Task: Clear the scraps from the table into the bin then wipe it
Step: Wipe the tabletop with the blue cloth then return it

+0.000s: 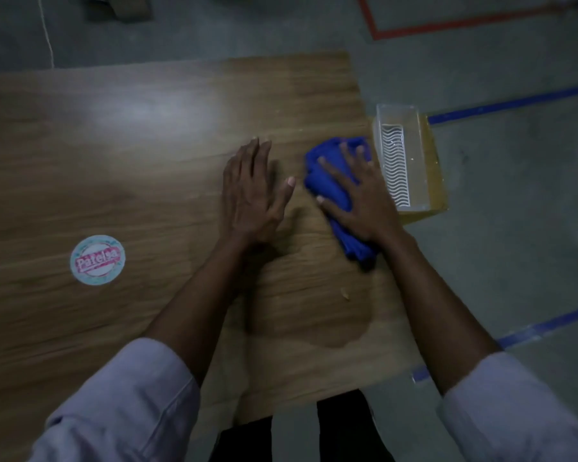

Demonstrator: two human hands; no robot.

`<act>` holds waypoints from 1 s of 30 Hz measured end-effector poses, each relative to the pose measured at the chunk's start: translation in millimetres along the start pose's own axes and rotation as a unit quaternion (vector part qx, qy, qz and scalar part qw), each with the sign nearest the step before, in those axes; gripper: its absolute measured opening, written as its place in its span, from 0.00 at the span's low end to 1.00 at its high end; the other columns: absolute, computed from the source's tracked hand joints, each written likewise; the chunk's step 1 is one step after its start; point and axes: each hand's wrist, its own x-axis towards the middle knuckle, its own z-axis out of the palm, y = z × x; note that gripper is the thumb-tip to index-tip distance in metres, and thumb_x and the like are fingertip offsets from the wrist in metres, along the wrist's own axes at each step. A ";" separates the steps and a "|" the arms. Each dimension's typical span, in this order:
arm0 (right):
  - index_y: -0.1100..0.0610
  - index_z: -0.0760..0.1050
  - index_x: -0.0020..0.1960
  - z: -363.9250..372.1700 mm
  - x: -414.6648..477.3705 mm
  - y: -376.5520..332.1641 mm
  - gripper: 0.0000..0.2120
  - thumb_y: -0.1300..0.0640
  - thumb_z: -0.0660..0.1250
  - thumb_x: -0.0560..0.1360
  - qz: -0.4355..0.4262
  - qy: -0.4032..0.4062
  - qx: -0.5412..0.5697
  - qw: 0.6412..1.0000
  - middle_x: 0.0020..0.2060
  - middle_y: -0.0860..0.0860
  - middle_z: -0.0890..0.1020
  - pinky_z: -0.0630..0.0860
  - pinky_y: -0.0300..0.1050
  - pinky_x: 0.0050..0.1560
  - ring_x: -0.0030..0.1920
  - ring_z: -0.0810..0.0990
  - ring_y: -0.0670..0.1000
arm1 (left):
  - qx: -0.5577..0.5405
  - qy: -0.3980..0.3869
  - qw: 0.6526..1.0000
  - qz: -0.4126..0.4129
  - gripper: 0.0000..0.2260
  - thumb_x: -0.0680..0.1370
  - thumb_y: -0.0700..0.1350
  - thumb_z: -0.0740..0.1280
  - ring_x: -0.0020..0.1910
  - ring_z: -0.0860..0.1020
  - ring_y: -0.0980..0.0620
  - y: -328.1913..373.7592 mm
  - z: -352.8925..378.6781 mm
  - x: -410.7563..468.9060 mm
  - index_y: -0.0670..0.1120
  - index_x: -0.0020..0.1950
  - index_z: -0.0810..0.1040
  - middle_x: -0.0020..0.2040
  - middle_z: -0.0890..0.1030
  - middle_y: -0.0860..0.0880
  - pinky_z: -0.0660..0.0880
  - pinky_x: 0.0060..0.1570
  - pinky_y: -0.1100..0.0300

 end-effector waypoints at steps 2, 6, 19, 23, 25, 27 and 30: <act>0.41 0.53 0.83 -6.4 5.7 0.2 0.35 0.32 0.58 0.80 0.122 0.018 0.015 0.992 0.84 0.53 0.47 0.48 0.60 0.81 0.83 0.43 0.61 | 0.008 -0.008 1.000 -0.005 0.32 0.83 0.61 0.56 0.79 0.62 0.43 1.3 -0.2 0.3 0.42 0.80 0.64 0.79 0.65 0.42 0.56 0.78 0.46; 0.44 0.48 0.84 5.8 0.1 -51.9 0.36 0.31 0.51 0.82 0.177 0.017 -0.011 0.984 0.84 0.56 0.44 0.42 0.59 0.82 0.83 0.40 0.61 | 0.033 -0.041 0.998 -0.041 0.32 0.83 0.62 0.51 0.81 0.58 0.44 7.5 -0.9 -13.6 0.41 0.79 0.65 0.80 0.63 0.43 0.50 0.80 0.50; 0.44 0.48 0.84 8.3 -63.0 -35.3 0.33 0.34 0.51 0.83 0.199 0.026 0.013 0.980 0.84 0.54 0.44 0.43 0.60 0.82 0.83 0.40 0.59 | 0.124 -0.042 0.991 -0.033 0.29 0.85 0.59 0.48 0.82 0.53 0.46 30.5 -3.1 -125.5 0.45 0.82 0.61 0.83 0.57 0.44 0.46 0.81 0.47; 0.44 0.52 0.84 29.8 -45.2 -85.1 0.32 0.35 0.50 0.82 0.099 0.024 -0.013 0.995 0.84 0.55 0.49 0.46 0.58 0.82 0.83 0.46 0.61 | 0.126 -0.022 0.991 -0.032 0.28 0.85 0.57 0.49 0.82 0.57 0.44 31.7 -0.7 -125.4 0.43 0.80 0.64 0.82 0.61 0.44 0.50 0.80 0.45; 0.44 0.53 0.83 34.0 -77.0 -95.6 0.32 0.37 0.51 0.81 0.036 0.008 -0.007 0.999 0.84 0.55 0.50 0.47 0.57 0.82 0.83 0.46 0.59 | 0.115 -0.036 0.992 -0.040 0.29 0.85 0.57 0.48 0.82 0.56 0.46 31.9 -3.9 -125.3 0.42 0.80 0.64 0.82 0.61 0.44 0.48 0.80 0.47; 0.44 0.53 0.83 31.0 -117.2 -81.0 0.32 0.37 0.53 0.82 0.026 0.001 0.004 1.000 0.84 0.53 0.49 0.47 0.57 0.82 0.83 0.45 0.58 | 0.119 -0.053 0.991 -0.043 0.30 0.84 0.58 0.48 0.82 0.55 0.46 33.1 -6.3 -126.5 0.42 0.81 0.62 0.82 0.59 0.44 0.46 0.80 0.48; 0.42 0.52 0.83 19.5 -144.2 -38.9 0.32 0.34 0.53 0.82 0.091 -0.008 -0.005 0.996 0.84 0.52 0.48 0.48 0.58 0.82 0.83 0.44 0.57 | 0.134 -0.063 0.988 -0.045 0.31 0.84 0.60 0.47 0.82 0.54 0.46 34.5 -7.2 -127.0 0.43 0.81 0.61 0.83 0.58 0.44 0.46 0.80 0.47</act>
